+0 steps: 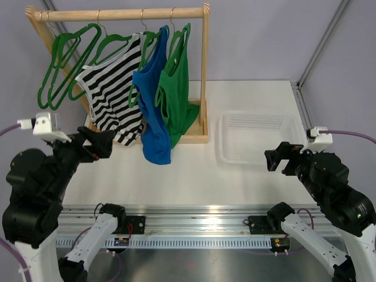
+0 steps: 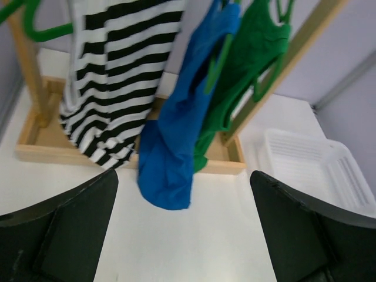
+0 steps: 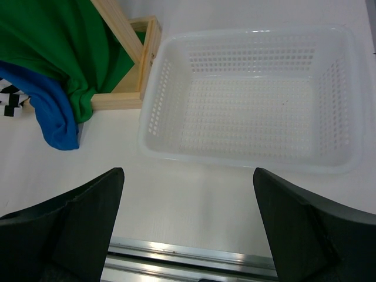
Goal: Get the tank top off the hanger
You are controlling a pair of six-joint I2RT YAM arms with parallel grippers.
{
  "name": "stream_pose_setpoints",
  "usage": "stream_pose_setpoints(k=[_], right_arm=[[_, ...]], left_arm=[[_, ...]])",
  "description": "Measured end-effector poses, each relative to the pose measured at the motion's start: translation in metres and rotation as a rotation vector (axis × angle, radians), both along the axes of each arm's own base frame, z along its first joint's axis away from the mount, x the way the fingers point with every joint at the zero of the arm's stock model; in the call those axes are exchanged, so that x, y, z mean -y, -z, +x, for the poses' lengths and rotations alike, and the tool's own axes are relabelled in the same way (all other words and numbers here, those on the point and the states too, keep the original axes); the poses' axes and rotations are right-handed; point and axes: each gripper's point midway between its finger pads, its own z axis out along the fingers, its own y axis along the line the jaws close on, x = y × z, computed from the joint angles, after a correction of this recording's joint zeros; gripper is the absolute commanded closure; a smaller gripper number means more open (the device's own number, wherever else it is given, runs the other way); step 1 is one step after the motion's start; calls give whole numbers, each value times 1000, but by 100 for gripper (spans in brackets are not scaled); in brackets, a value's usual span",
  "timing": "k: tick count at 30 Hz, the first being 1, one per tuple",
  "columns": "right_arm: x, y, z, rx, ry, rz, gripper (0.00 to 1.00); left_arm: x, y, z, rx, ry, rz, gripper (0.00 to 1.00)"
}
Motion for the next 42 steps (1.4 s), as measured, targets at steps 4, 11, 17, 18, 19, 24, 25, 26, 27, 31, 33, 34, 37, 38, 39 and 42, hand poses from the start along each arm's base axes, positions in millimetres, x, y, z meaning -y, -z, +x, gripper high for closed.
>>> stream_pose_setpoints(k=[4, 11, 17, 18, 19, 24, 25, 26, 27, 31, 33, 34, 37, 38, 39, 42], right_arm=[[-11, 2, 0, -24, -45, 20, 1], [-24, -1, -1, -23, -101, 55, 1], [-32, -6, -2, -9, -139, 80, 0], [-33, -7, -2, -8, -145, 84, 0], [-34, -7, -2, -8, -151, 86, 1], [-40, -2, -6, -21, -184, 101, 1], [-40, -1, -7, -23, -189, 105, 1], [-41, -1, -8, -23, -194, 108, 0], [-42, -1, -10, -23, -200, 114, 1], [-43, -3, -15, -12, -217, 132, 1], [-44, -5, -17, -10, -229, 144, 0], [-45, -5, -18, -9, -233, 147, 1], [-47, -1, -21, -18, -249, 153, 0], [-48, 1, -21, -22, -253, 152, 1], [-48, 3, -21, -26, -255, 152, 1], [-49, 6, -20, -33, -254, 149, 1]], left_arm=[[33, -27, 34, -29, 145, -14, 1], [70, -60, 94, -44, 261, -7, 1], [126, -74, 137, 25, 390, 68, 1], [131, -75, 146, 39, 389, 80, 1], [136, -76, 155, 53, 380, 92, 1], [146, -77, 195, 118, 314, 146, 6], [149, -77, 204, 134, 302, 159, 7], [151, -76, 211, 138, 294, 169, 7], [153, -74, 219, 140, 285, 182, 9], [162, -60, 253, 115, 250, 238, 16], [168, -54, 271, 105, 238, 264, 26], [171, -50, 277, 98, 237, 273, 30], [175, -35, 292, 66, 234, 310, 36], [176, -30, 295, 53, 235, 320, 40], [177, -25, 296, 40, 238, 329, 45], [178, -17, 299, 19, 241, 342, 66]])
